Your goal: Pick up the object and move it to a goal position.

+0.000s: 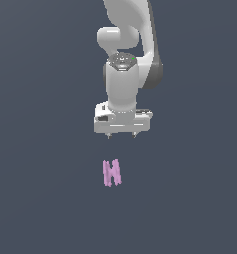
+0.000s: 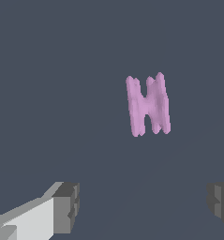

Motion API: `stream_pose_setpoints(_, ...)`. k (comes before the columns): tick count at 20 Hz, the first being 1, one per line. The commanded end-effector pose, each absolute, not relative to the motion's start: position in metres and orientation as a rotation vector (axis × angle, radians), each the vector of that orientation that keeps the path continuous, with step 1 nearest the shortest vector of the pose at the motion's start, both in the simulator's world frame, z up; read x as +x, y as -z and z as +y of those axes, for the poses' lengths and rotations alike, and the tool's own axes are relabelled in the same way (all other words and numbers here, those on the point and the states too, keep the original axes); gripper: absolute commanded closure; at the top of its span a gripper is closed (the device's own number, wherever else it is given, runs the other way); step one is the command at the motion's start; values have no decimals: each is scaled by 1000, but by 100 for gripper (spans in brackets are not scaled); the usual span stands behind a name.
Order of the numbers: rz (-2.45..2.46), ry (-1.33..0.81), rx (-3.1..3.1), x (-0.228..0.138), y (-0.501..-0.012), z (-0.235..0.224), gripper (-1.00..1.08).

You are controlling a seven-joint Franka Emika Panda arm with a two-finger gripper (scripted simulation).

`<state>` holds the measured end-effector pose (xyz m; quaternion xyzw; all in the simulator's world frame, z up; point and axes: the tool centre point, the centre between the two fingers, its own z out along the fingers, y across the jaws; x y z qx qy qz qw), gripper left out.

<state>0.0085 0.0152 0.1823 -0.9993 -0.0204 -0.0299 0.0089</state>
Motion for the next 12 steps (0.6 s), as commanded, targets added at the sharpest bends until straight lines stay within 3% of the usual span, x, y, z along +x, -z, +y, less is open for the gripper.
stream_pose_setpoints(1, -75, 101, -3117, 10, -184, 19, -92)
stream_pose_setpoints(12, -93, 87, -3122, 24, -172, 13, -92)
